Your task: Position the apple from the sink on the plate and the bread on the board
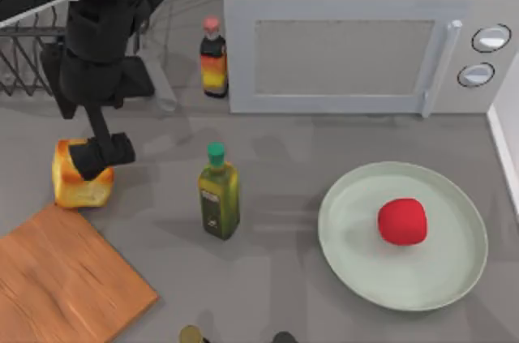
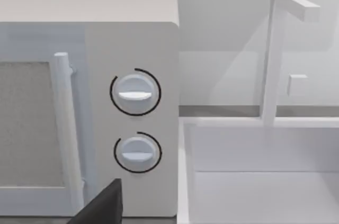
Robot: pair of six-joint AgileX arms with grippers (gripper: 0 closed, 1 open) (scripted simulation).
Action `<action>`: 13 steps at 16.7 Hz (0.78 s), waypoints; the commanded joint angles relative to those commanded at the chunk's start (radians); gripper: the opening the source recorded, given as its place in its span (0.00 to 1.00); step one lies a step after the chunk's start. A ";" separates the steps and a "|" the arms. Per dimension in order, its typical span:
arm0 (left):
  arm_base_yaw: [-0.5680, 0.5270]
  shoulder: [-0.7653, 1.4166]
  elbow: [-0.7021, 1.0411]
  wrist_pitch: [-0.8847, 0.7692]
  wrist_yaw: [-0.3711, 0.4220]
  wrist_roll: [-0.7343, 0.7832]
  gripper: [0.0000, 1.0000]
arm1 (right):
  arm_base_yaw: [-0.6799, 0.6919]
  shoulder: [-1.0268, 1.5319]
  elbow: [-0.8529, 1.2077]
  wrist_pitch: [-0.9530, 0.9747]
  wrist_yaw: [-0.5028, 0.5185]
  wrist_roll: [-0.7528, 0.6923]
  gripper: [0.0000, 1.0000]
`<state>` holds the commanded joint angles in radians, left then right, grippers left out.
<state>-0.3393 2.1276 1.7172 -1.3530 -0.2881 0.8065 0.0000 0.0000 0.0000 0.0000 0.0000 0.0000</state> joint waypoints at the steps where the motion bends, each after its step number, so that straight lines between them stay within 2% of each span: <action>1: -0.013 0.031 0.030 -0.026 -0.007 0.022 1.00 | 0.000 0.000 0.000 0.000 0.000 0.000 1.00; 9: -0.028 0.065 0.058 -0.052 -0.016 0.053 1.00 | 0.000 0.000 0.000 0.000 0.000 0.000 1.00; 13: -0.008 0.069 -0.045 0.061 -0.022 0.077 1.00 | 0.000 0.000 0.000 0.000 0.000 0.000 1.00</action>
<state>-0.3473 2.1970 1.6724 -1.2921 -0.3104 0.8836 0.0000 0.0000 0.0000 0.0000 0.0000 0.0000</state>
